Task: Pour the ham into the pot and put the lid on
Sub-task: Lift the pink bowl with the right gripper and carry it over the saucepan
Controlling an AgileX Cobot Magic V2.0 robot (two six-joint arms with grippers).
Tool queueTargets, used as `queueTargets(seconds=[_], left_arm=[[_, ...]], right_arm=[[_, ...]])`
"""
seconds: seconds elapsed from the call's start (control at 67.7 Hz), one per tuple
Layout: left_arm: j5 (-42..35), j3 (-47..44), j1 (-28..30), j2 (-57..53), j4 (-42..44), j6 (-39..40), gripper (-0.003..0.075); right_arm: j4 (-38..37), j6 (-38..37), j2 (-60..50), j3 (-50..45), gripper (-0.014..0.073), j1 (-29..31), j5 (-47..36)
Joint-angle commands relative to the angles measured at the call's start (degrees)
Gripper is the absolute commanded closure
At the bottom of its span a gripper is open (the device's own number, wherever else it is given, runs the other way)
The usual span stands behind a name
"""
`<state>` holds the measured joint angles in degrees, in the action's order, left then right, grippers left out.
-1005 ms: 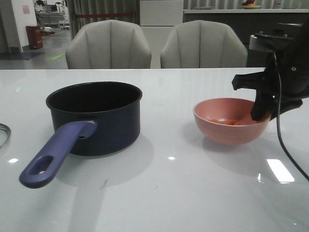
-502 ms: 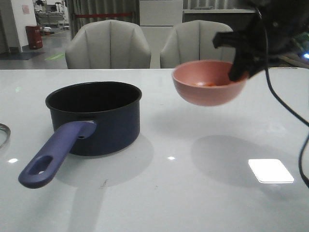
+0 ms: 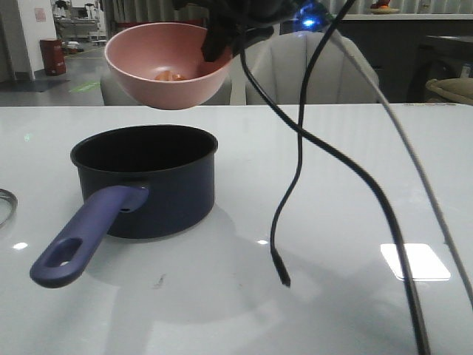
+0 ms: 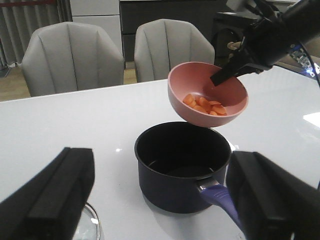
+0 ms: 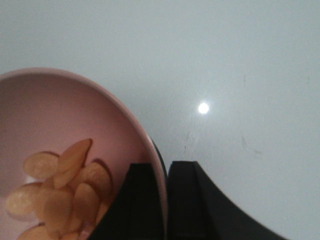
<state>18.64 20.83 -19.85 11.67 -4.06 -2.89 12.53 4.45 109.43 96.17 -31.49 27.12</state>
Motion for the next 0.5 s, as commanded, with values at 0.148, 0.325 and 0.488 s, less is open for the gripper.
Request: queueTargets(seconds=[0.148,0.325,0.488], left_arm=[[-4.32,1.6,-0.54,0.62,-0.21,0.32,0.0138],[-4.32,1.6,-0.54,0.62,-0.21,0.32,0.0138],[-4.32,1.6,-0.54,0.62,-0.21,0.32,0.0138]], right_arm=[[-2.93,1.6,-3.9,-6.85,0.0456,-2.13,-34.21],[-6.92,5.37,-3.85,-15.44,0.0456,-4.26,-55.76],[-6.9,13.87,-3.74,-19.7,0.0456,-4.67,-66.58]])
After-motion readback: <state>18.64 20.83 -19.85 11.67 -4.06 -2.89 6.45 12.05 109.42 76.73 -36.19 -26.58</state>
